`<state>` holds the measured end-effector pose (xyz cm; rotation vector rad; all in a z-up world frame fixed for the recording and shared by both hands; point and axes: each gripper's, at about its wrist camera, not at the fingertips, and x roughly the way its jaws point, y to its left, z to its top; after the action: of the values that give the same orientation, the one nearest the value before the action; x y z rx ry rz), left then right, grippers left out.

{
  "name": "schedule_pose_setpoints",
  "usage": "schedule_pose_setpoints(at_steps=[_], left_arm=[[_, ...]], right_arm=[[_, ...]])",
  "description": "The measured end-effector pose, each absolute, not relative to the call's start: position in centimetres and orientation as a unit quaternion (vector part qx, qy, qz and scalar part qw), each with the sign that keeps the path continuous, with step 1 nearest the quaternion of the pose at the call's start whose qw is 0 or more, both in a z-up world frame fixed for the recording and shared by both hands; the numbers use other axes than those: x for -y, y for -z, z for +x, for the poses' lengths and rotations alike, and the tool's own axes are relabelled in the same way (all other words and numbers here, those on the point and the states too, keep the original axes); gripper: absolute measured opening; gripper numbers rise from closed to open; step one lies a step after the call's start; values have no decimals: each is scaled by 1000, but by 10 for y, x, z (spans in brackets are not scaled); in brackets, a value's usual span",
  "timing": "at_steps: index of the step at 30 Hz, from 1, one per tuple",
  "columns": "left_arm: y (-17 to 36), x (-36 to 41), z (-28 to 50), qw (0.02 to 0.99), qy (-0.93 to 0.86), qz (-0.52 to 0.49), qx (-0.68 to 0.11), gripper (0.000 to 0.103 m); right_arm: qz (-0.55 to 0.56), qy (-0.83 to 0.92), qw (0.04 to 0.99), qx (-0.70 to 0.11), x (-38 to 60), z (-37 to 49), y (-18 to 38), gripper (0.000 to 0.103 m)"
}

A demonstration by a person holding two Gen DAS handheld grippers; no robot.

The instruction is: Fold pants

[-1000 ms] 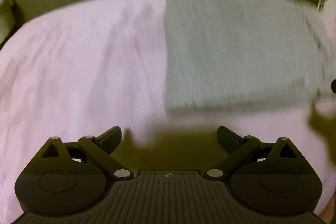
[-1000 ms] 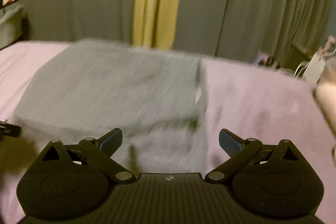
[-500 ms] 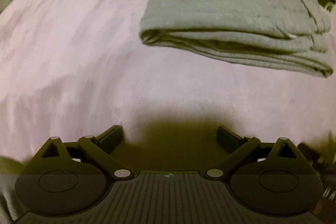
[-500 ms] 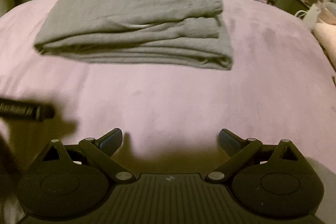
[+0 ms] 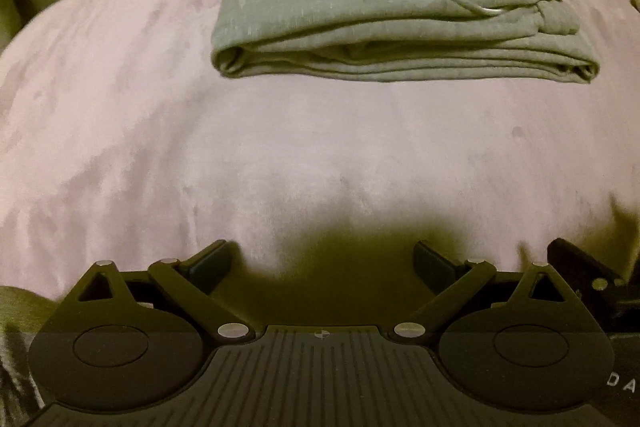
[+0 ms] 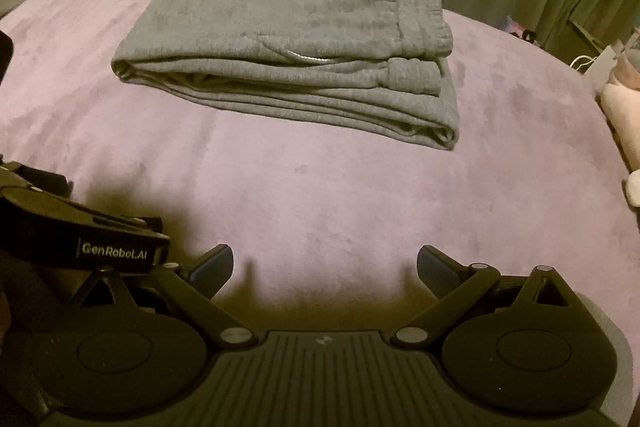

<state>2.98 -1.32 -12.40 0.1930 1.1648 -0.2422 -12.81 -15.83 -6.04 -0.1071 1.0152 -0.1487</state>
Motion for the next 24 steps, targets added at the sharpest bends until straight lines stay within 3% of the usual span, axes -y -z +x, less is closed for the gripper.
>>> schedule_pose_setpoints(at_steps=[12, 24], left_arm=[[99, 19, 29, 859, 70, 153, -484, 100], [77, 36, 39, 837, 120, 226, -484, 100]], right_arm=[[-14, 86, 867, -491, 174, -107, 51, 99], [53, 63, 857, -509, 195, -80, 39, 99]])
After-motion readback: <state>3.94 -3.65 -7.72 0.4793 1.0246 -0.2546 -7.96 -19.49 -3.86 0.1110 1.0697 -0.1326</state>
